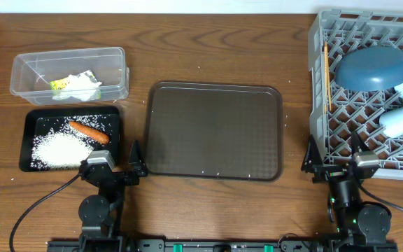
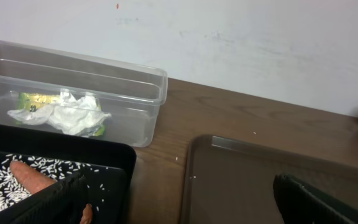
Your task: Sort waste into correct bins and load items into the dishwasher rack
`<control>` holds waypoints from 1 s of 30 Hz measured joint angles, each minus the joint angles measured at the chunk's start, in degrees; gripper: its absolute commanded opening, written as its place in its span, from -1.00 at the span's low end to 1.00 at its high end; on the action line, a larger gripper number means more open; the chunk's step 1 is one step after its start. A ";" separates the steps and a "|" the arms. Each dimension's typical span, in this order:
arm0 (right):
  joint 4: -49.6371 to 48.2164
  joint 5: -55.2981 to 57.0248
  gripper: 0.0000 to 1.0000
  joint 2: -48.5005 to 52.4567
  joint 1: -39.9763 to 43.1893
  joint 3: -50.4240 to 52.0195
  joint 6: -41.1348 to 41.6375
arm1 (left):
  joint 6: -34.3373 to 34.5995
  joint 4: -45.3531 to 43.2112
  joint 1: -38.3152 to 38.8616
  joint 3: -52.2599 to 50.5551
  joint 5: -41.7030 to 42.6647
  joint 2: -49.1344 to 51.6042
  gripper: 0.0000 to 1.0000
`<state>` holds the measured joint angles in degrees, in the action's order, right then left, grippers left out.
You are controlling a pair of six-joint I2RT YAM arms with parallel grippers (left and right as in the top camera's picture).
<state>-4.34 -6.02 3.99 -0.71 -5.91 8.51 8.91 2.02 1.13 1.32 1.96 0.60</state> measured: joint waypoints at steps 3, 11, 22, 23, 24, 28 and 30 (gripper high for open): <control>-2.84 -0.02 0.99 -2.14 0.61 2.34 0.44 | 0.02 0.00 0.00 0.00 0.00 -0.02 0.96; -7.34 0.00 0.99 -3.26 0.94 5.35 0.72 | 0.00 0.00 0.00 0.00 -0.02 0.00 0.96; 0.81 0.44 0.99 -3.32 3.98 5.51 0.92 | 0.00 0.00 0.00 0.00 -0.02 0.00 0.95; 1.68 0.44 0.99 -3.32 4.15 5.51 0.92 | 0.00 0.00 0.00 0.00 -0.02 0.00 0.96; 2.54 0.44 0.98 -3.34 4.39 5.51 0.92 | 0.00 0.00 0.00 0.00 0.00 0.00 0.96; 7.96 0.68 0.98 -3.32 4.79 5.51 0.92 | 0.00 0.00 0.00 0.00 -0.02 0.00 0.96; 7.96 0.68 0.98 -3.30 4.79 5.51 0.92 | 0.02 0.00 0.00 0.00 -0.02 0.00 0.95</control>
<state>3.62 -5.34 0.69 4.08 -0.40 9.43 8.93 2.02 1.13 1.32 1.93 0.60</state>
